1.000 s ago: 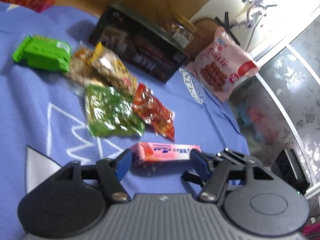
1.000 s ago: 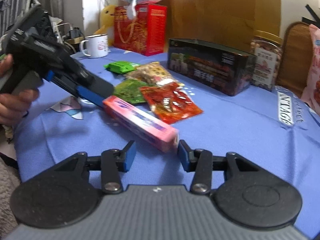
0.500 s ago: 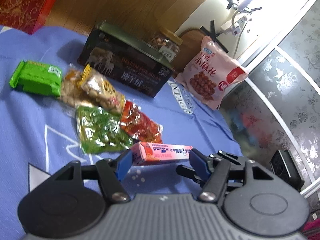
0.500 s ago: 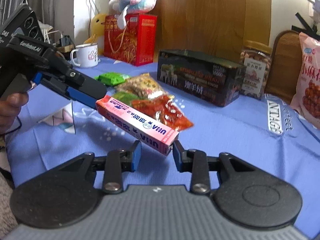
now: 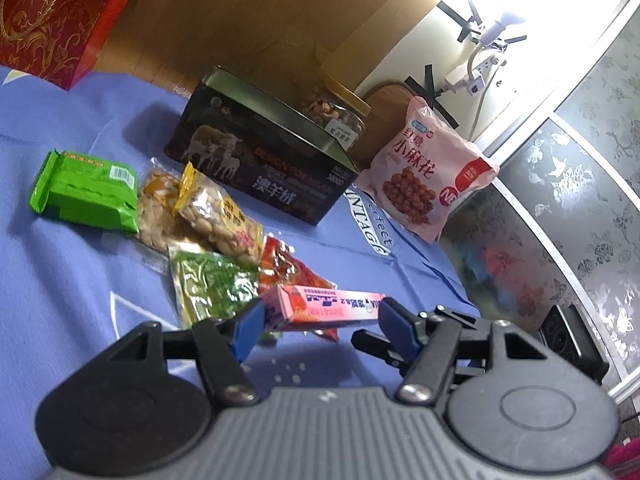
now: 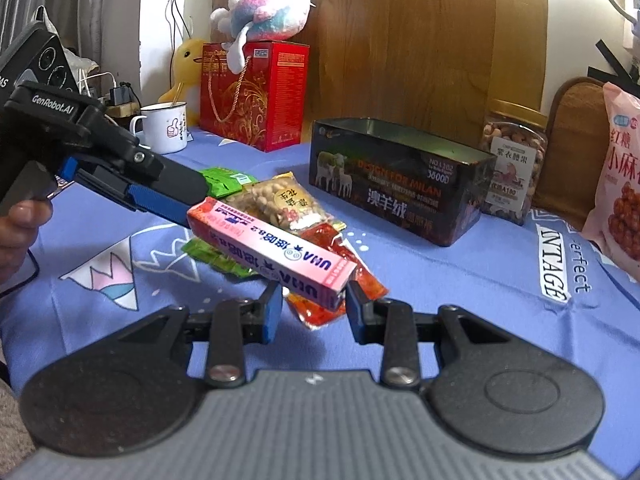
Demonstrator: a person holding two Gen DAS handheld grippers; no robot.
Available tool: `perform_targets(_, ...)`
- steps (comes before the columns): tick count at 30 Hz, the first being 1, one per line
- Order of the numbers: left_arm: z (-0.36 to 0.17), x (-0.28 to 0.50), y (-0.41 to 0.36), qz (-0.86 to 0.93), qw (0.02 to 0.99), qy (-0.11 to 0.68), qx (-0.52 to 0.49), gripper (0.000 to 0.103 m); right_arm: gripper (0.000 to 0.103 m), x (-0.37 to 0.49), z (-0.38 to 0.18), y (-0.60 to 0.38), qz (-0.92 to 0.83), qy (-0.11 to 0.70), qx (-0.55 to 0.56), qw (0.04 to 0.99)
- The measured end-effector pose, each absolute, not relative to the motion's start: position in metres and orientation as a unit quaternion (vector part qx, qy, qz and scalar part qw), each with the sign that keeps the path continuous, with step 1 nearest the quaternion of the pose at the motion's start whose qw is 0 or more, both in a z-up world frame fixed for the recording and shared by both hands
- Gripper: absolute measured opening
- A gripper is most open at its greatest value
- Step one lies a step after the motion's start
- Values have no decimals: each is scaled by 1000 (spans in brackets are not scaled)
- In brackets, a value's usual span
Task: Organize snacks
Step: 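Lift the pink box with the left tool while the right tool steadies its end, then lower the pink box into the tin and open the left tool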
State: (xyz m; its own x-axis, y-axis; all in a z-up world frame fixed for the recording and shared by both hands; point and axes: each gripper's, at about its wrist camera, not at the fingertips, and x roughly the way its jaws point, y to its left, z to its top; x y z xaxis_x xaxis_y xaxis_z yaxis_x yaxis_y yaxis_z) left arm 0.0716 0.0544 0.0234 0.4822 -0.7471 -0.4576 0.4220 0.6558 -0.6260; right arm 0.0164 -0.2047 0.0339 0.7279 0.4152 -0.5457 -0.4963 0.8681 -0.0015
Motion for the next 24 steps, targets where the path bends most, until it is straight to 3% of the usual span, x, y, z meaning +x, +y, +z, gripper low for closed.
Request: perform_targets(24,81,197,9,-339,872,295,-194,63,38,134,63,-215,150,180,-67,970)
